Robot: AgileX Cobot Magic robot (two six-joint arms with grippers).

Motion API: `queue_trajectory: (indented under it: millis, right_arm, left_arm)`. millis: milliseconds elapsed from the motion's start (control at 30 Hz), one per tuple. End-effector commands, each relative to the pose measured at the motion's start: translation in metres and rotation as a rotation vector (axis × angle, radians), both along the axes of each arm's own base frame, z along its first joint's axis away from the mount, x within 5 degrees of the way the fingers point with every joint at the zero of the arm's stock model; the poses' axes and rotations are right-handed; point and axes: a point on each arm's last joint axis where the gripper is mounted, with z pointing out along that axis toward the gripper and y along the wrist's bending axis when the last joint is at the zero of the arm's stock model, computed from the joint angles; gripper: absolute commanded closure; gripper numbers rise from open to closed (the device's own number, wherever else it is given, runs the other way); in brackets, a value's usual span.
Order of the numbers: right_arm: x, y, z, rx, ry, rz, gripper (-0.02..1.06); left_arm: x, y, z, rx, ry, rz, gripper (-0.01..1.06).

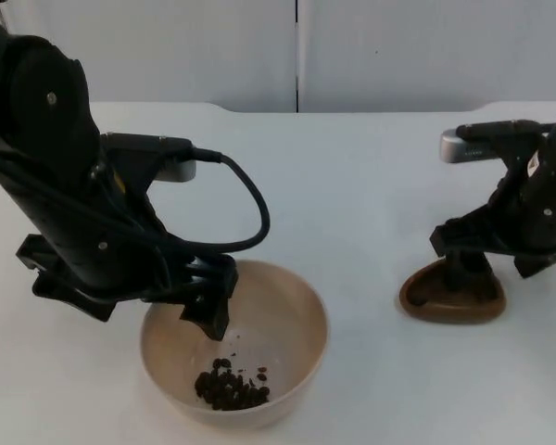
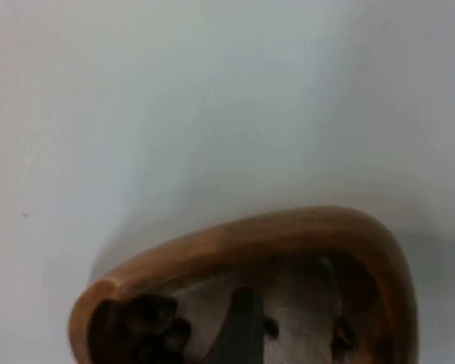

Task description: Pick up the bowl with the left hand and pour the coffee beans from the cup into the bowl with the right hand.

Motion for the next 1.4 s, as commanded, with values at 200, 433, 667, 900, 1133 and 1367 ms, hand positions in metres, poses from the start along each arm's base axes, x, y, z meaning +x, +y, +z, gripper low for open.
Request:
queue_trajectory:
  millis: [200,433,667,900,1133,1367]
  right_arm:
    - [-0.007,-0.004,0.056,0.023,-0.082,0.029,0.31]
    - [-0.021,-0.010,0.121,0.073,-0.215,0.030,0.31]
    - [-0.044,-0.019,0.173,0.110,-0.317,0.035,0.31]
    - [-0.072,-0.029,0.215,0.136,-0.399,0.046,0.31]
    - [-0.100,-0.040,0.245,0.154,-0.447,0.049,0.31]
    - [-0.128,-0.051,0.266,0.159,-0.463,0.052,0.31]
  left_arm:
    - [-0.003,-0.001,0.024,-0.029,-0.056,-0.006,0.02]
    - [-0.010,0.003,0.075,-0.108,-0.215,-0.005,0.02]
    - [-0.024,0.010,0.122,-0.182,-0.362,-0.004,0.02]
    - [-0.047,0.022,0.169,-0.258,-0.513,-0.004,0.02]
    - [-0.067,0.032,0.197,-0.300,-0.608,-0.009,0.02]
    - [-0.088,0.042,0.213,-0.308,-0.630,-0.027,0.02]
